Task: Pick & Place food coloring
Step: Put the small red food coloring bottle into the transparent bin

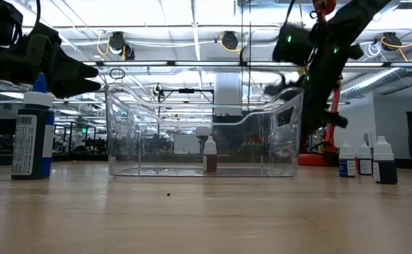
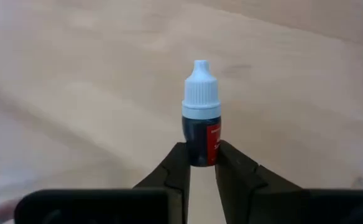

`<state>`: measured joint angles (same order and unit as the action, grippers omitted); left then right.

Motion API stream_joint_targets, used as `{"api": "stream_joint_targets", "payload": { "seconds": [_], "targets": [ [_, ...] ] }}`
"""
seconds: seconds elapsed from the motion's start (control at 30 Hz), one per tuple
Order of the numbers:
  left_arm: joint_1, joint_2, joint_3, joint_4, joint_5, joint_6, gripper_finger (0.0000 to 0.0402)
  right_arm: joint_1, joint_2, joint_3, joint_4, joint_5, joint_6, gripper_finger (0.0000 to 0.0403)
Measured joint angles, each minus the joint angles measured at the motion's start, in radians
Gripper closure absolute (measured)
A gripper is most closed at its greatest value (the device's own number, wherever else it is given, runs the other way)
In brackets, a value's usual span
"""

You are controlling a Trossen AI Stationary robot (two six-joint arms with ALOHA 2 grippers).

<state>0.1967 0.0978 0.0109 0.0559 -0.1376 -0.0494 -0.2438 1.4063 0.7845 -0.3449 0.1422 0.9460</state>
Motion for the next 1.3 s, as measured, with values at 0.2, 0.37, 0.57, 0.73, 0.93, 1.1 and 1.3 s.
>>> {"api": "stream_joint_targets", "payload": {
  "seconds": [0.2, 0.37, 0.57, 0.73, 0.93, 1.1, 1.3],
  "targets": [
    [0.000, 0.000, 0.000, 0.000, 0.000, 0.000, 0.0023, 0.056, -0.143, 0.000, 0.099, 0.079, -0.123, 0.0358],
    [0.000, 0.000, 0.000, 0.002, 0.000, 0.000, 0.0023, 0.156, -0.216, 0.001, 0.237, 0.108, -0.357, 0.0358],
    [0.000, 0.000, 0.000, 0.003, 0.006, 0.000, 0.0023, 0.304, -0.207, 0.002, 0.427, 0.164, -0.605, 0.0358],
    [0.000, 0.000, 0.000, 0.015, -0.014, 0.026, 0.0023, 0.394, -0.167, 0.003, 0.528, 0.175, -0.734, 0.0358],
    [0.002, 0.000, 0.000, 0.121, -0.096, 0.194, 0.0023, 0.466, -0.116, 0.002, 0.591, 0.175, -0.794, 0.0358],
    [-0.004, 0.000, 0.000, 0.183, 0.002, -0.033, 0.0023, 0.501, -0.065, 0.002, 0.659, 0.175, -0.833, 0.0358],
    [-0.003, -0.001, 0.000, 0.286, 0.026, -0.168, 0.0023, 0.514, -0.016, 0.002, 0.715, 0.175, -0.865, 0.0358]
  ]
}}
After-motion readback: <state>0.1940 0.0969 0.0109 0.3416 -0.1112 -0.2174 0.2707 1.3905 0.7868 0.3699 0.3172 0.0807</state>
